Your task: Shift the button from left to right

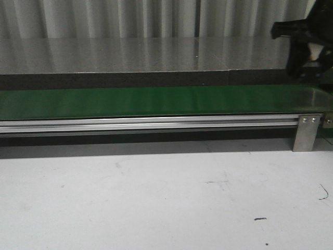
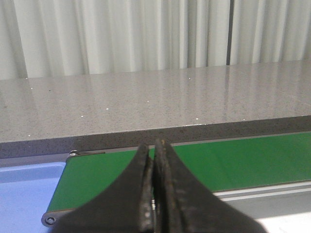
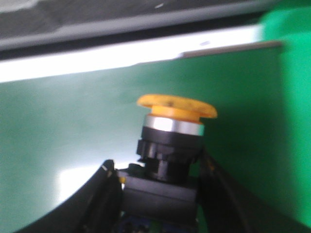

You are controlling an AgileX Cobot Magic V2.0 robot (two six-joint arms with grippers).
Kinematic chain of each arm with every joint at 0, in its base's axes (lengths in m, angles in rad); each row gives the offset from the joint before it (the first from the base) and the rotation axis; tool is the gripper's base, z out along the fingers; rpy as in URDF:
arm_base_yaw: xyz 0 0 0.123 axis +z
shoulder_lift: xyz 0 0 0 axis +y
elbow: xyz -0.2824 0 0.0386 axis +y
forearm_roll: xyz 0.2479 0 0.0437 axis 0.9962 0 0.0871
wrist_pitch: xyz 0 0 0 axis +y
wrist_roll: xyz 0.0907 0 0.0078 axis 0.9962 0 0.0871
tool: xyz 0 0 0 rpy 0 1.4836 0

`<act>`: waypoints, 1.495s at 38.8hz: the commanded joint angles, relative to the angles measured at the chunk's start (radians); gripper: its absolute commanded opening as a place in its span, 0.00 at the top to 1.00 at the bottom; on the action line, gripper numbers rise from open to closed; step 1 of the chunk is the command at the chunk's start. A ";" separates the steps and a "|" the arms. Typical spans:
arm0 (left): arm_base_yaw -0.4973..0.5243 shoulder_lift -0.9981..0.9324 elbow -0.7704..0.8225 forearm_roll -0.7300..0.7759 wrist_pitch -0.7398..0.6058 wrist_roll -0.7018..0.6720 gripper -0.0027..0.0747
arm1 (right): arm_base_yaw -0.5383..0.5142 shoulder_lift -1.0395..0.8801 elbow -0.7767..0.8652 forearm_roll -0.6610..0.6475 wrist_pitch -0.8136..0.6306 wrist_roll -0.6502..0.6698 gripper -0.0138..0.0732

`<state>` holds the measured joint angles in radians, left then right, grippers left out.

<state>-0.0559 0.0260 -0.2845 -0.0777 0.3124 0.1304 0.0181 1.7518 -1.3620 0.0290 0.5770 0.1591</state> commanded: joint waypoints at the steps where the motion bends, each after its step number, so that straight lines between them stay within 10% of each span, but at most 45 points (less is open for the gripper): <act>1: -0.007 0.009 -0.026 -0.012 -0.085 -0.010 0.99 | -0.087 -0.069 -0.035 -0.089 -0.018 -0.003 0.61; 21: -0.007 0.009 -0.026 -0.012 -0.085 -0.010 0.99 | -0.381 0.116 -0.035 -0.125 -0.025 -0.003 0.60; 32: -0.007 0.009 -0.026 -0.012 -0.085 -0.010 0.99 | -0.388 0.122 -0.036 -0.125 -0.034 -0.003 0.24; 39: -0.007 0.009 -0.026 -0.012 -0.085 -0.010 0.99 | -0.376 0.050 -0.069 -0.119 0.008 -0.003 0.21; 54: -0.007 0.009 -0.026 -0.012 -0.085 -0.010 0.99 | -0.145 -0.181 -0.089 -0.113 0.036 -0.003 0.87; 58: -0.007 0.009 -0.026 -0.012 -0.085 -0.010 0.99 | -0.085 -0.230 -0.082 -0.113 0.059 -0.020 0.91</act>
<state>-0.0559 0.0260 -0.2845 -0.0777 0.3124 0.1304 -0.1040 1.6046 -1.4182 -0.0754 0.6619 0.1591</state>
